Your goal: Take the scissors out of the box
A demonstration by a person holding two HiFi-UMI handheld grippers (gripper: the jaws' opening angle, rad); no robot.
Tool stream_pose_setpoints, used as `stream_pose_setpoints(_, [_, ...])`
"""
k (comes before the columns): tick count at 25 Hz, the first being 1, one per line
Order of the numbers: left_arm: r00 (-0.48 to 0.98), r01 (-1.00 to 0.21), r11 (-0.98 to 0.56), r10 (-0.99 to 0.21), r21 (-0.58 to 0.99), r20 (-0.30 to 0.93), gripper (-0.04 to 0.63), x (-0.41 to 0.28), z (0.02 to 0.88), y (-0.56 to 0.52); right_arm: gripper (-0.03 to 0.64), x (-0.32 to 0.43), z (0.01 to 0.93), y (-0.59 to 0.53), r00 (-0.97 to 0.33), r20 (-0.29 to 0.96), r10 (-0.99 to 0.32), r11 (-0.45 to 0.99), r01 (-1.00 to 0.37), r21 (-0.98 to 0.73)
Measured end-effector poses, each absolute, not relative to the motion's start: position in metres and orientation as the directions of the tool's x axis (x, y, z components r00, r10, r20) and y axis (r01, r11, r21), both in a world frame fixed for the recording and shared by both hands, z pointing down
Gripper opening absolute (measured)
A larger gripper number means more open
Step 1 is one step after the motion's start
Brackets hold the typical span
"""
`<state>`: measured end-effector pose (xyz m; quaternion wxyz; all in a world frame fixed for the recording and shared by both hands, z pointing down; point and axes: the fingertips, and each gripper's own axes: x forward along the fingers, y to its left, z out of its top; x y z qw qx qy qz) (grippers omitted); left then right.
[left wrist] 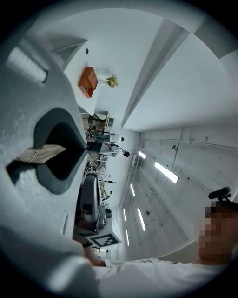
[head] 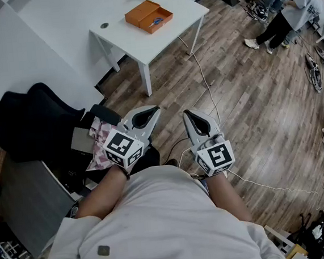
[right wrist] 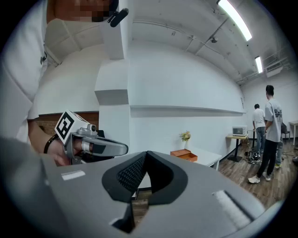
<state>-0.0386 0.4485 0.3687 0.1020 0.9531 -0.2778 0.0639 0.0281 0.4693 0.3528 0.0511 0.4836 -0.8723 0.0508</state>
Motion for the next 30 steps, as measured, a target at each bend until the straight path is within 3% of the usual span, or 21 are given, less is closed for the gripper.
stream_pose_setpoints(30, [0.886, -0.457, -0.868, -0.427, 0.193, 0.18, 0.005, -0.112, 0.371, 0.234, 0.011, -0.038, 0.365, 0.26, -0.429, 0.182, -0.885, 0.42, -0.903, -0.088])
